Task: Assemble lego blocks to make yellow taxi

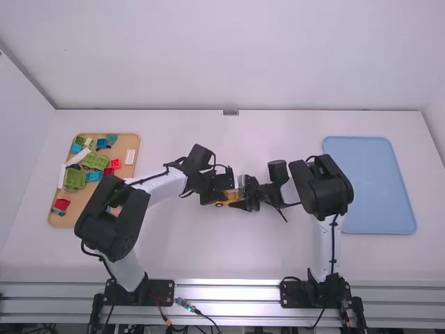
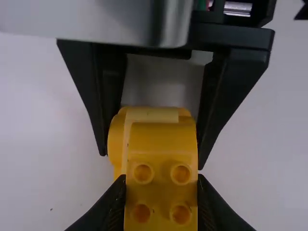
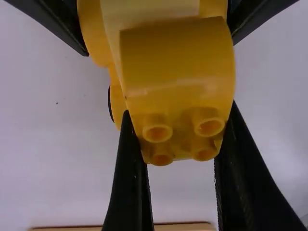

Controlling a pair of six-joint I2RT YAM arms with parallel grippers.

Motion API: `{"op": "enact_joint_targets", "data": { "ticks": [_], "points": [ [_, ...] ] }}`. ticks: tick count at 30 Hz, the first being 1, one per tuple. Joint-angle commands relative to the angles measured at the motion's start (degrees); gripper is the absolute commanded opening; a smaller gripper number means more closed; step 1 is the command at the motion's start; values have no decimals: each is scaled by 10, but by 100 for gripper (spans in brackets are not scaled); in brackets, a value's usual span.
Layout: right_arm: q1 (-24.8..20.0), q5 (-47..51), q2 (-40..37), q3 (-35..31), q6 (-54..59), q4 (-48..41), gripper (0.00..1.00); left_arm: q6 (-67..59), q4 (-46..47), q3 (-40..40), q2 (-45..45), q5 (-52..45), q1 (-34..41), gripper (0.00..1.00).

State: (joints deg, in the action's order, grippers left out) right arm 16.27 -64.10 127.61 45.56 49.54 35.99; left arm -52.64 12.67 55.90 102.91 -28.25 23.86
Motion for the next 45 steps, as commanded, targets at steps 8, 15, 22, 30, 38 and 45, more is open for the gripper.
{"op": "enact_joint_targets", "data": {
  "ticks": [8,15,22,30,38,45],
  "points": [
    [9,28,13,-15,24,-3,47,35,-11,-17,9,80,-1,2],
    [-10,8,13,-43,23,48,47,35,3,-17,11,82,2,2],
    [-11,10,12,-62,31,73,48,48,4,-17,25,129,-3,2],
    [-32,9,11,-77,32,89,52,55,20,-3,31,156,0,2],
    [-20,7,11,-43,41,24,52,0,60,27,31,65,2,2],
    [-1,7,11,-14,67,-30,52,2,30,6,31,17,2,2]
  ]
}}
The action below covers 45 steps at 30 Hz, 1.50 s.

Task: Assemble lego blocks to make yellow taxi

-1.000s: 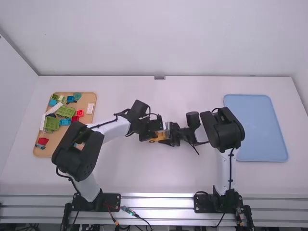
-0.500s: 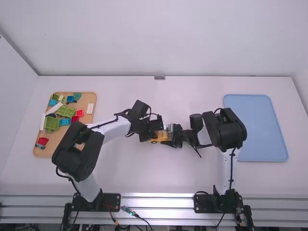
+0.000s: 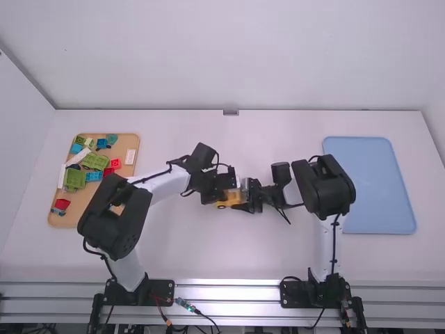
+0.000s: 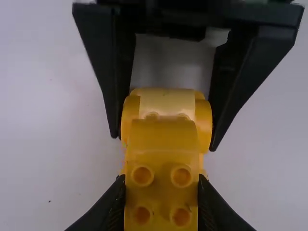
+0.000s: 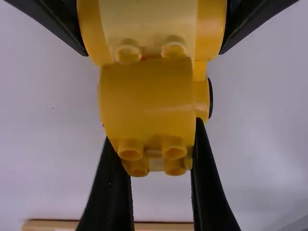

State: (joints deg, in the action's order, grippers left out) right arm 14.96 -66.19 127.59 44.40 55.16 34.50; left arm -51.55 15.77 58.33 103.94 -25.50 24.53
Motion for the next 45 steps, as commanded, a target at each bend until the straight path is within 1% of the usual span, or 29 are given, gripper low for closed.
{"op": "enact_joint_targets", "data": {
  "ticks": [1,4,7,8,10,12,14,16,18,22,25,28,31,36,40,43,45],
  "points": [
    [15,28,11,2,11,-22,51,-8,-11,-23,21,-17,-5,2],
    [19,28,11,10,11,-34,51,-5,-28,-34,21,-21,-5,1],
    [19,29,11,13,11,-39,51,5,-22,-37,21,3,-5,2],
    [15,24,11,13,13,-40,51,19,-20,-37,21,24,-5,2],
    [10,11,11,9,16,-35,51,20,-12,-35,21,35,-5,2],
    [10,10,11,7,23,-34,52,20,-12,-35,21,35,-5,2],
    [12,1,11,-2,48,-32,52,19,-12,-35,21,4,-5,2],
    [11,-2,11,-2,54,-34,52,20,-12,-35,21,-2,-5,2],
    [7,-2,11,3,50,-39,52,20,-11,-35,23,12,3,2],
    [9,-2,11,11,51,-56,52,26,-13,-35,29,71,31,2],
    [7,-2,11,18,51,-68,52,37,-13,-31,29,87,51,2],
    [5,0,11,17,36,-63,52,37,-1,-21,29,85,59,2],
    [4,-2,11,16,45,-66,52,38,9,-15,29,91,54,2],
    [4,0,11,15,41,-65,52,42,-24,-28,29,87,51,2],
    [4,0,11,12,42,-61,52,42,-26,-23,29,101,51,2],
    [4,0,11,12,48,-61,52,41,-21,-13,29,81,51,2],
    [4,0,11,12,49,-61,51,15,-12,-7,29,55,48,2]
  ]
}}
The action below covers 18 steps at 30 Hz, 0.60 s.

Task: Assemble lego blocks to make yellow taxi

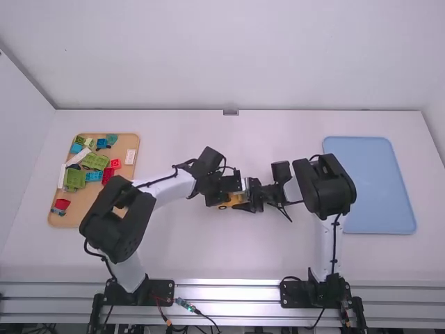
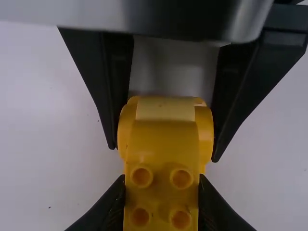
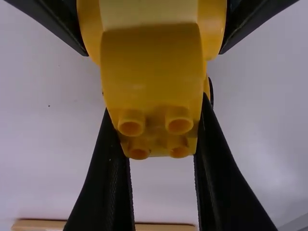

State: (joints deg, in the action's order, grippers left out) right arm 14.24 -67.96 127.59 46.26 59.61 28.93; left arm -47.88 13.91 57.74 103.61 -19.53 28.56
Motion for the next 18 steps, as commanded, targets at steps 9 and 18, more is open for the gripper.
{"op": "enact_joint_targets", "data": {
  "ticks": [9,18],
  "points": [
    [11,16,11,-7,13,-8,51,-57,19,-2,32,-35,5,2],
    [-11,-17,11,-22,11,23,51,-107,10,-11,32,-113,-10,2]
  ]
}}
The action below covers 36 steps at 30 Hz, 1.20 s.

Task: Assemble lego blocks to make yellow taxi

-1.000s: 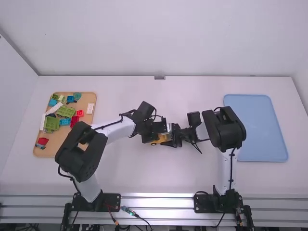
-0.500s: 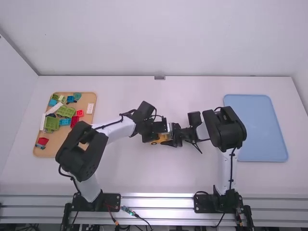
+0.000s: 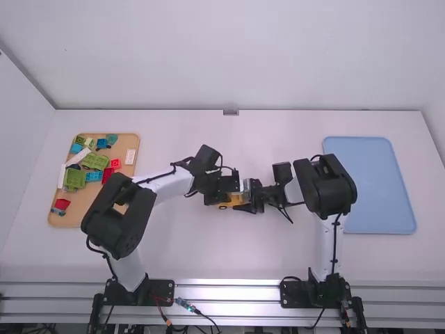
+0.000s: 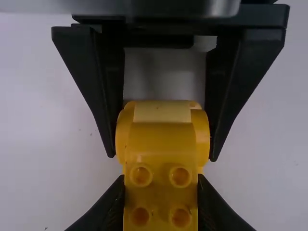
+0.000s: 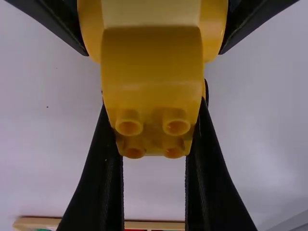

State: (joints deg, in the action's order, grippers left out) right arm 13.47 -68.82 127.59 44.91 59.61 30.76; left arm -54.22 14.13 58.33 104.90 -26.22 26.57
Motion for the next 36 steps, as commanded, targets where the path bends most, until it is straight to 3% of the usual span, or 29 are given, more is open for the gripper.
{"op": "enact_joint_targets", "data": {
  "ticks": [1,6,11,13,14,15,16,22,27,36],
  "points": [
    [-5,-12,11,-12,11,9,51,-44,8,-16,19,-47,10,2],
    [-16,-17,11,-27,6,37,51,-43,3,-17,19,-46,10,4],
    [-16,-10,11,-27,7,32,51,-41,6,-16,13,-49,-2,25],
    [-16,-1,11,-22,-12,32,50,-41,13,-16,6,-49,-9,44],
    [-16,1,11,-19,-23,32,48,-42,17,-16,4,-55,-12,63],
    [-15,0,11,-17,-24,32,48,-42,19,-16,2,-64,-14,92],
    [-15,-1,11,-16,-22,32,48,-41,19,-16,2,-77,-19,99],
    [-16,-1,11,-22,-17,36,48,-24,20,-16,-5,-88,-44,99],
    [-19,25,11,-23,-33,39,49,-49,61,-16,-68,-128,-113,99],
    [0,6,11,0,-35,17,77,-56,111,-20,-155,-194,-259,99]
  ]
}}
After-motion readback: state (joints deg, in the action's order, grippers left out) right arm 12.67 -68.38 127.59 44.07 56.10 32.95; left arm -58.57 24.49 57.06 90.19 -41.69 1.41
